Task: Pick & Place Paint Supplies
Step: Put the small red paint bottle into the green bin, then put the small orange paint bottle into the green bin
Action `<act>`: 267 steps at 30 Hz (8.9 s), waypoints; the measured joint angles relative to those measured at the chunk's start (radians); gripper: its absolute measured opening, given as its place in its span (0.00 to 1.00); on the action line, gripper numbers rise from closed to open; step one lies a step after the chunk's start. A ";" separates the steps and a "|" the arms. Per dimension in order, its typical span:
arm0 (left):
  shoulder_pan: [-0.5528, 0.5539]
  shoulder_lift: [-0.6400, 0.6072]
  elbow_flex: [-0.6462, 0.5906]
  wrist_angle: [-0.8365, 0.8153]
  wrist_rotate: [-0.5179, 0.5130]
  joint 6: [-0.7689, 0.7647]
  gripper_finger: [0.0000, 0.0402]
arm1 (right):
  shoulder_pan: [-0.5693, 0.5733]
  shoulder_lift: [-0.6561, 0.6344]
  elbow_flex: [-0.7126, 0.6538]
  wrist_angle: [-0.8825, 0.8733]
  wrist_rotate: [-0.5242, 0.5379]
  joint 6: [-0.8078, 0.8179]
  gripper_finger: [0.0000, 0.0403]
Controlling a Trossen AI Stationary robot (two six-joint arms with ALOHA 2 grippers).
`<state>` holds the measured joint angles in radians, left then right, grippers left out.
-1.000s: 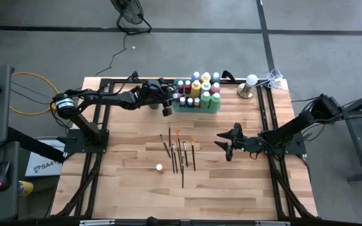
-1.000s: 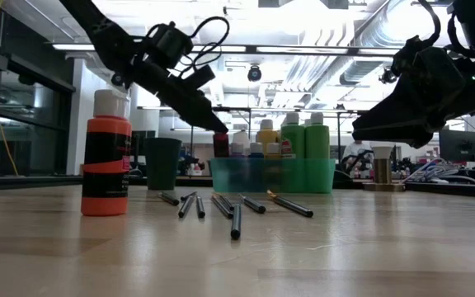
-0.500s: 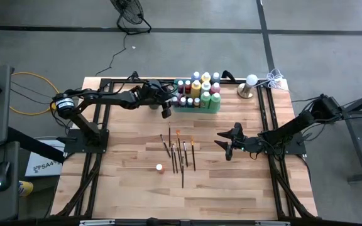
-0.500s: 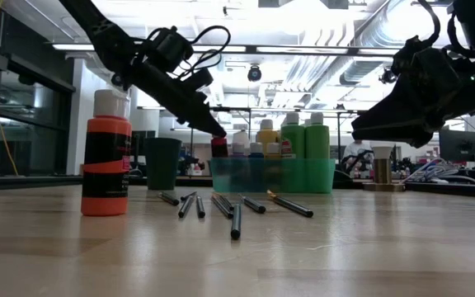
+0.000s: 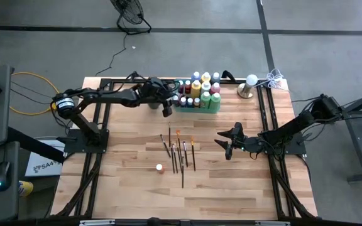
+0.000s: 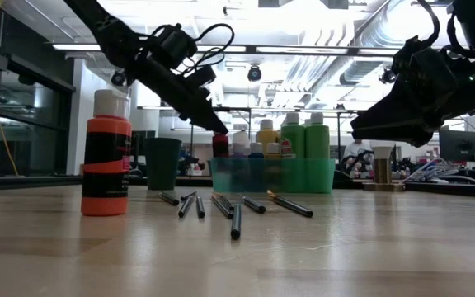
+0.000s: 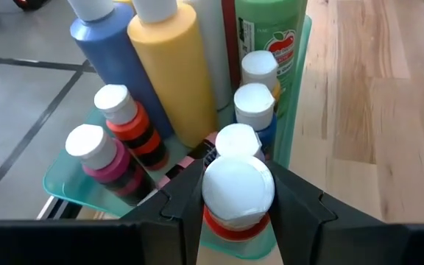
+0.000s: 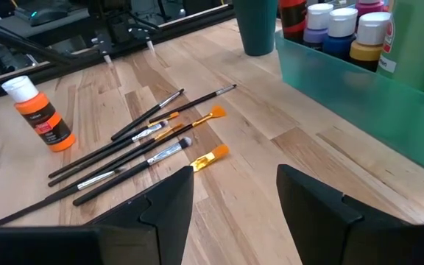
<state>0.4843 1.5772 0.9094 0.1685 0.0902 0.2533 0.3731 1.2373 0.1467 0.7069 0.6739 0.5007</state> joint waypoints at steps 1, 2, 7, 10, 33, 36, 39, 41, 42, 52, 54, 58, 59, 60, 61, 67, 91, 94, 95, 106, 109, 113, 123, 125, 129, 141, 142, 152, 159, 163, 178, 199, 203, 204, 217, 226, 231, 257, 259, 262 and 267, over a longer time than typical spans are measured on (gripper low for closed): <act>0.000 0.000 0.011 -0.018 0.000 0.000 0.30 | 0.000 0.000 0.000 0.000 0.000 0.000 0.47; 0.000 0.000 0.021 -0.034 0.000 0.000 0.30 | 0.000 0.000 0.000 0.000 0.000 0.000 0.47; 0.000 0.008 0.041 -0.076 0.000 -0.025 0.30 | 0.000 0.000 0.000 0.000 0.000 0.000 0.47; 0.000 0.033 0.042 -0.081 0.007 -0.031 0.30 | 0.000 0.000 0.000 -0.001 0.000 0.000 0.47; 0.000 0.084 0.042 -0.044 0.006 -0.048 0.53 | 0.000 0.000 0.000 -0.004 -0.002 0.001 0.47; 0.000 0.069 0.041 -0.054 0.005 -0.049 0.56 | 0.000 0.000 0.000 -0.007 -0.003 0.001 0.47; 0.000 0.018 0.041 -0.084 -0.015 -0.041 0.56 | 0.000 0.000 0.000 -0.011 -0.003 0.002 0.47; 0.000 -0.028 0.041 -0.117 -0.022 -0.034 0.56 | 0.000 0.000 0.000 -0.013 -0.003 0.003 0.47; 0.000 -0.058 0.041 -0.149 -0.022 -0.030 0.56 | 0.000 0.000 0.000 -0.014 -0.003 0.003 0.47; -0.069 -0.348 0.041 -0.643 0.141 0.024 0.56 | 0.000 0.000 0.000 -0.031 -0.024 0.023 0.47; -0.125 -0.375 0.041 -0.739 0.163 0.031 0.56 | 0.000 0.000 0.000 -0.030 -0.024 0.023 0.47; -0.265 -0.393 0.041 -0.842 0.193 0.038 0.56 | 0.000 0.000 0.000 -0.030 -0.024 0.030 0.47; -0.304 -0.393 0.041 -0.854 0.193 0.038 0.56 | 0.000 0.000 0.000 -0.030 -0.024 0.030 0.47; -0.339 -0.393 0.041 -0.865 0.192 0.038 0.56 | 0.000 0.000 0.000 -0.030 -0.024 0.031 0.47; -0.373 -0.392 0.041 -0.872 0.192 0.038 0.56 | 0.000 0.000 0.000 -0.030 -0.024 0.034 0.47; -0.551 -0.382 0.027 -0.812 0.188 0.034 0.56 | 0.000 0.000 0.000 -0.030 -0.025 0.037 0.47; -0.714 -0.159 -0.012 -0.518 0.175 -0.053 0.56 | 0.000 0.000 0.000 -0.048 -0.018 0.016 0.47; -0.714 -0.160 -0.007 -0.534 0.182 -0.042 0.56 | 0.000 0.001 0.000 -0.049 -0.019 0.016 0.47; -0.714 -0.159 -0.005 -0.537 0.181 -0.041 0.56 | 0.000 0.001 0.000 -0.048 -0.018 0.016 0.47; -0.714 -0.179 0.038 -0.606 0.079 -0.018 0.56 | 0.000 0.000 0.000 -0.046 -0.019 0.019 0.47; -0.714 -0.180 0.066 -0.634 0.078 -0.018 0.56 | 0.000 0.000 0.000 -0.046 -0.019 0.019 0.47; -0.716 -0.181 0.069 -0.663 0.118 -0.033 0.56 | 0.000 0.000 0.000 -0.047 -0.019 0.019 0.47; -0.764 -0.167 0.069 -0.680 0.115 -0.057 0.56 | 0.000 0.000 0.000 -0.051 -0.020 0.019 0.47; -0.779 -0.154 0.069 -0.678 0.103 -0.057 0.56 | 0.000 0.000 0.000 -0.051 -0.020 0.020 0.47; -0.795 -0.126 0.069 -0.630 0.077 -0.052 0.56 | 0.000 0.000 0.000 -0.050 -0.019 0.020 0.47; -0.793 -0.105 0.070 -0.589 0.072 -0.050 0.56 | 0.000 0.001 0.000 -0.051 -0.021 0.022 0.47; -0.793 -0.097 0.070 -0.585 0.072 -0.049 0.56 | 0.000 0.001 0.000 -0.051 -0.022 0.022 0.47; -0.793 -0.055 0.069 -0.576 0.077 -0.041 0.56 | 0.000 0.001 0.000 -0.050 -0.022 0.022 0.47; -0.793 -0.055 0.069 -0.568 0.076 -0.041 0.56 | 0.000 0.001 0.000 -0.051 -0.021 0.022 0.47; -0.793 -0.055 0.069 -0.561 0.075 -0.041 0.56 | 0.000 0.001 0.000 -0.051 -0.021 0.022 0.47; -0.792 -0.055 0.070 -0.574 0.075 -0.042 0.28 | 0.000 0.001 0.000 -0.052 -0.020 0.022 0.47; -0.659 -0.219 0.157 -0.736 -0.575 0.134 0.29 | 0.000 0.001 0.000 -0.046 -0.018 0.022 0.47; -0.532 -0.227 0.157 -0.660 -0.614 0.209 0.29 | 0.000 0.001 0.000 -0.045 -0.018 0.022 0.47; -0.497 -0.228 0.157 -0.636 -0.613 0.225 0.29 | 0.000 0.001 0.000 -0.044 -0.017 0.022 0.47; -0.106 -0.156 0.156 -0.332 -0.333 0.320 0.29 | -0.001 0.001 0.000 -0.044 -0.010 0.028 0.47; -0.010 -0.011 0.155 -0.234 -0.227 0.316 0.30 | -0.001 0.001 0.000 -0.044 -0.011 0.056 0.47; -0.013 0.035 0.155 -0.177 -0.190 0.318 0.30 | -0.001 0.001 0.000 -0.044 -0.011 0.075 0.47; 0.059 0.152 0.399 -0.523 -0.078 0.081 0.30 | -0.001 0.001 0.000 -0.044 -0.011 0.083 0.47; 0.059 0.186 0.421 -0.555 -0.063 0.081 0.30 | -0.001 0.001 0.000 -0.044 -0.011 0.083 0.47; 0.058 0.236 0.456 -0.577 -0.053 0.077 0.30 | -0.001 0.001 0.000 -0.044 -0.011 0.083 0.47; 0.059 0.270 0.473 -0.577 -0.052 0.070 0.30 | -0.001 0.001 0.000 -0.044 -0.011 0.082 0.47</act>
<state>0.5430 1.8467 1.3827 -0.4083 0.0383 0.3237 0.3721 1.2381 0.1470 0.6628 0.6632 0.5827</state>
